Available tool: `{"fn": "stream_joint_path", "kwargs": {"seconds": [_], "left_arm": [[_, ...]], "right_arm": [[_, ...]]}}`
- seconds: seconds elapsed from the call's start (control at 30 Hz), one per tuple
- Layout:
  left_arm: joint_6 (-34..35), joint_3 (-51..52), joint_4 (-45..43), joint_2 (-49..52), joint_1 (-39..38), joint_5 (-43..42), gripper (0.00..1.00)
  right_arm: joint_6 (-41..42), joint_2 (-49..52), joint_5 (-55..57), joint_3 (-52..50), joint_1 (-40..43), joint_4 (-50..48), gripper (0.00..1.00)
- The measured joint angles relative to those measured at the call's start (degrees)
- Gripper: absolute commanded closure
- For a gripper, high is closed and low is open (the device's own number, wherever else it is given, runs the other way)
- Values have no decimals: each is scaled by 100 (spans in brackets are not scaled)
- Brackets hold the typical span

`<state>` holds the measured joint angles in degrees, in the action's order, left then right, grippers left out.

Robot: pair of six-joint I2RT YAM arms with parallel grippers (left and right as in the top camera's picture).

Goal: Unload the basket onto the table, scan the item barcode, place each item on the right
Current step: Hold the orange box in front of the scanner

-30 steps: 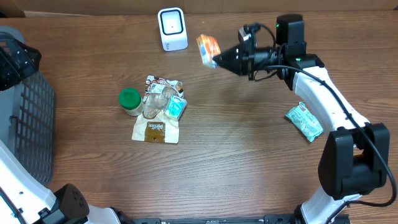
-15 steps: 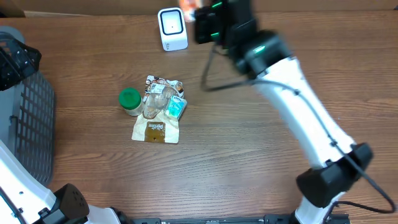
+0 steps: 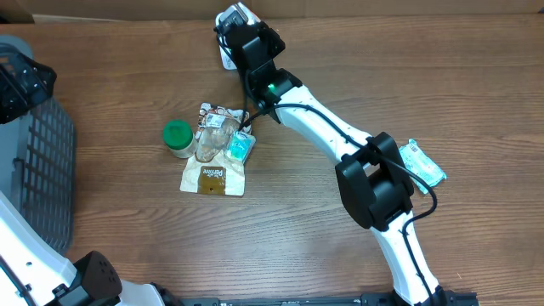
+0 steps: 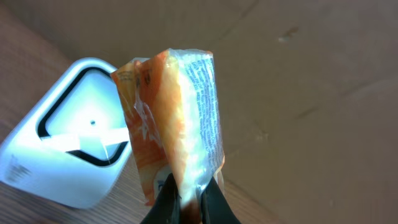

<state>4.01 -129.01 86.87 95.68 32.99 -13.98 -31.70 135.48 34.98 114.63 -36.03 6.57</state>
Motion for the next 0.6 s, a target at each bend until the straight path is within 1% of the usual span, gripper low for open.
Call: {"fn": "stream_joint_path", "kwargs": {"seconds": [0.13,0.33,0.43,0.6], "left_arm": [[0,0,0,0,0,0,0],[0,0,-2,0,0,2,0],[0,0,0,0,0,0,1],[0,0,-2,0,0,0,1]], "right_arm": [[-623,157,-393,0,136,-330,96],[-1126,428,-988,0,192,-782,96],[-1290,612,-1346,0,192,-1152,96],[-1462,809,-1572,0,186,-1626,96]]}}
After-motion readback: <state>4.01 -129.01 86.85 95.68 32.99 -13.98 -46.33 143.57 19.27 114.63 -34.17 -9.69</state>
